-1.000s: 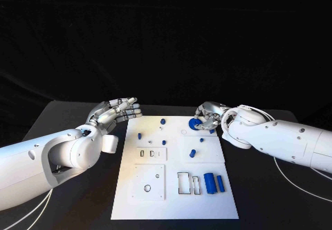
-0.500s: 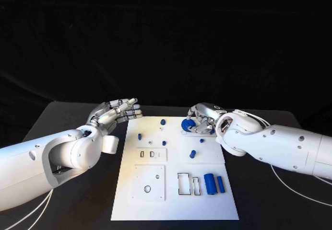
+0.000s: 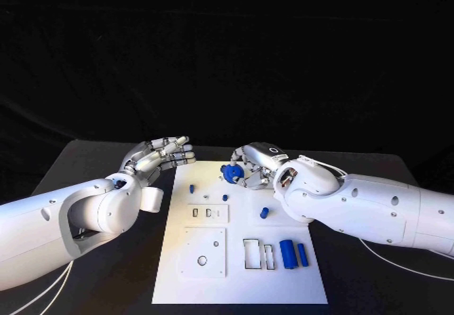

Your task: Assemble the parts on the task board

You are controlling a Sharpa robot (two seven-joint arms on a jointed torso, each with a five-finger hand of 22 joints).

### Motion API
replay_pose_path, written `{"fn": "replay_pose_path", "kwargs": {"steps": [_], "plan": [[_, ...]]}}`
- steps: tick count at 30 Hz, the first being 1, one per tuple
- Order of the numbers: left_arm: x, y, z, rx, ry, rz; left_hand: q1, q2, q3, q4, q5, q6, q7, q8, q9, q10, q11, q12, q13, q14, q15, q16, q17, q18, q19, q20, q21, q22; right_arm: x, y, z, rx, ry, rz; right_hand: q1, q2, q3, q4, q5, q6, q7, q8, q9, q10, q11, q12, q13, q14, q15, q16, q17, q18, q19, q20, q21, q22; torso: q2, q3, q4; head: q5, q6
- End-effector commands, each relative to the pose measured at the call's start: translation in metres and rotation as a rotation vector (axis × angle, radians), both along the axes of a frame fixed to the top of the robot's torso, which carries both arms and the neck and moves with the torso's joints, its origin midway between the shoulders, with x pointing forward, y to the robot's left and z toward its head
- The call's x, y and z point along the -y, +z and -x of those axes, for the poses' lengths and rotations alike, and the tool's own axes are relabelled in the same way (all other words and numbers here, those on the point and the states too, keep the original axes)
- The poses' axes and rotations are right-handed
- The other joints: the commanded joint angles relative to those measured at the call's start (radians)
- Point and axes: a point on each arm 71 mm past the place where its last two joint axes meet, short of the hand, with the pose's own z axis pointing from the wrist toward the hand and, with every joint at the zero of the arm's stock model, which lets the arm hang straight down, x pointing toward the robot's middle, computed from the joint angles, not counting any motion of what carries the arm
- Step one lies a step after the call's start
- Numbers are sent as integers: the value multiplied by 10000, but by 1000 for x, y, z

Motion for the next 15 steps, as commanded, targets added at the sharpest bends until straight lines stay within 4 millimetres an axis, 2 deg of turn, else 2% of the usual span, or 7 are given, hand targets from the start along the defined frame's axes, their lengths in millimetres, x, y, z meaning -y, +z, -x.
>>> {"fn": "replay_pose_path", "kwargs": {"steps": [1,7,9,10,15], "plan": [[3,2,0,87,-170,112,-20,66,-32,-49,-42,-44,439,-26,-8,16,49,-47,6,-8,29,-51,10,103,50,30,-55,-9,-8,0,-2,484,-13,193,-77,1,59,-15,-50,385,-358,15,25,636,-79,49,2064,1040,-83,41,2635,-204,92,-59,50,1232,6,-8,5,-21,46],[4,2,0,92,-175,116,-46,94,-35,-39,-42,-48,438,-19,-6,26,48,-62,7,-3,28,-57,19,104,54,31,-59,-17,-23,-9,-5,415,118,263,-82,1,65,-15,-57,385,-358,8,23,635,-79,47,2063,1040,-83,41,2635,-204,92,-59,51,1233,35,10,25,-11,69],[4,2,0,92,-175,115,-46,94,-35,-39,-42,-48,438,-19,-6,26,48,-62,7,-3,28,-57,19,104,54,31,-59,-17,-26,-13,-7,364,136,295,-82,1,65,-15,-57,385,-358,8,23,635,-79,47,2063,1040,-83,41,2635,-204,92,-59,51,1233,41,5,33,-4,68],[4,2,0,92,-176,116,-46,94,-35,-39,-42,-48,438,-19,-6,26,48,-62,7,-3,28,-57,19,104,54,31,-59,-17,-28,-15,-8,327,140,307,-105,-8,86,-17,-78,369,-351,-29,10,630,-76,40,2055,1040,-82,41,2635,-201,85,-60,42,1224,34,12,17,10,69],[5,2,0,95,-191,122,-52,97,-38,-39,-43,-49,438,-17,-5,29,48,-66,7,-4,28,-60,21,104,55,31,-60,-20,-34,-22,-11,157,154,342,-138,-26,108,-18,-92,343,-339,-79,-7,629,-67,38,2054,1040,-78,41,2635,-199,80,-60,35,1219,39,11,12,28,65]]}}
